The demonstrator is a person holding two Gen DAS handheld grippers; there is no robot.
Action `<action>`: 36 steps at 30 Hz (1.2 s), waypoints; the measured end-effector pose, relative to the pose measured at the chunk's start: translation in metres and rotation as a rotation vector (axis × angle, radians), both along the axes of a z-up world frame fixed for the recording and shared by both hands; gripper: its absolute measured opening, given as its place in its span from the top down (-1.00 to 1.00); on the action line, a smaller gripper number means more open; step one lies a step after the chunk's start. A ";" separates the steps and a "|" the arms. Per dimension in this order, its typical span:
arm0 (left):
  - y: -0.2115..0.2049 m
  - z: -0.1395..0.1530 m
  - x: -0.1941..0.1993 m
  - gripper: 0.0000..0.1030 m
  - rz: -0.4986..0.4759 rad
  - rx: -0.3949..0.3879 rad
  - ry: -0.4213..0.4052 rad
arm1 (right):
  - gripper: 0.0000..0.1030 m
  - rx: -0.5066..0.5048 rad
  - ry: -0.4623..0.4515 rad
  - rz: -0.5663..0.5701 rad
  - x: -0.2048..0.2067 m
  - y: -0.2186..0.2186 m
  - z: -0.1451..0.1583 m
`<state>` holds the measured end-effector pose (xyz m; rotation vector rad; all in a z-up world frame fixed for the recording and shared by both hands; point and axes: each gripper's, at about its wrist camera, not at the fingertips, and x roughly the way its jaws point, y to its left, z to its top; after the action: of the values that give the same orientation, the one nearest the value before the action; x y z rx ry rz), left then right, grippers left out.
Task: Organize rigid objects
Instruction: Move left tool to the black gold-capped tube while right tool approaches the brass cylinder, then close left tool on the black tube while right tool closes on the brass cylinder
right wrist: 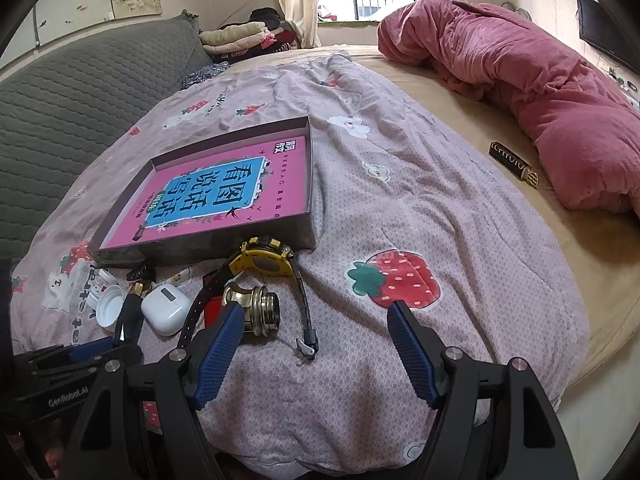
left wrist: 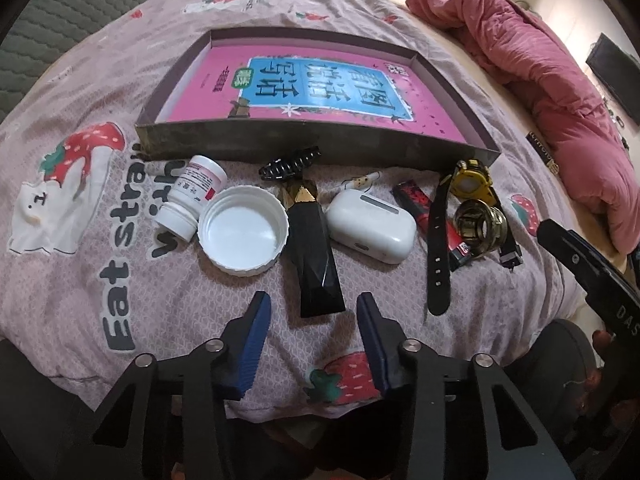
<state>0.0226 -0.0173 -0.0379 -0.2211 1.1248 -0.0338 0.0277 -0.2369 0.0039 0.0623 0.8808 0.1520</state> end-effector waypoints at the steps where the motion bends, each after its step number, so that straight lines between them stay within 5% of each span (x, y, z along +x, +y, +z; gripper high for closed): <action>1: 0.001 -0.001 0.003 0.16 0.007 -0.004 0.007 | -0.42 -0.003 0.000 0.000 0.001 0.000 -0.001; 26: -0.001 -0.015 0.041 0.40 0.044 -0.048 0.040 | -0.41 0.029 0.044 0.114 0.015 0.030 -0.018; 36: 0.002 -0.018 0.041 0.41 0.050 -0.060 0.037 | -0.23 -0.018 0.074 0.127 0.025 0.042 -0.035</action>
<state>0.0636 -0.0157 -0.0559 -0.3041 1.1553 -0.0192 0.0526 -0.1947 -0.0306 -0.0048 0.9605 0.2618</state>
